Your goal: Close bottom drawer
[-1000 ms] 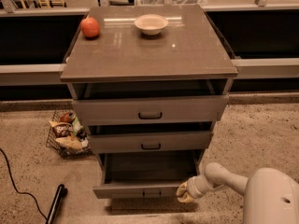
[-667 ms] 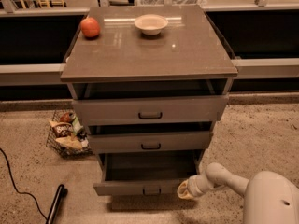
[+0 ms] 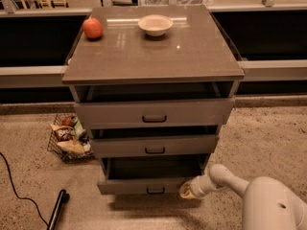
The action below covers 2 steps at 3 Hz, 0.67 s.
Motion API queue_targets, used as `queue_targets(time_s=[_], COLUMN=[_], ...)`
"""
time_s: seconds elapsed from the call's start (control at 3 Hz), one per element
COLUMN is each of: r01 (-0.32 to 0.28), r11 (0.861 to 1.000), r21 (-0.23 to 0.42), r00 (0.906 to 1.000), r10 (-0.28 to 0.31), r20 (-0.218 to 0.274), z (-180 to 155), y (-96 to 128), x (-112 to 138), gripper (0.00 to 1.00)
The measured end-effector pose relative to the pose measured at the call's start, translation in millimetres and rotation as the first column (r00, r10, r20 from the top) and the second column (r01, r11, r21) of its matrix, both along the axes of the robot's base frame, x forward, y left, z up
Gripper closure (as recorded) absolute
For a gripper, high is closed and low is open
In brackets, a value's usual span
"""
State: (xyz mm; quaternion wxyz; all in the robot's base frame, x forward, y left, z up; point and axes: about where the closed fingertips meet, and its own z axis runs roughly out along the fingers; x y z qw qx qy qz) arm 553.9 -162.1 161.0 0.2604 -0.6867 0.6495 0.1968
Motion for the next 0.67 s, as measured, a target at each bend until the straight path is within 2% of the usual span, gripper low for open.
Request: queue_targets(time_s=[0.67], r01=[0.000], r11=[1.000], r21=[0.000], r00=[1.0000], r10=[0.000], r20=[0.000], z=[0.0], y=[0.1], x=[0.0], gripper=[0.34])
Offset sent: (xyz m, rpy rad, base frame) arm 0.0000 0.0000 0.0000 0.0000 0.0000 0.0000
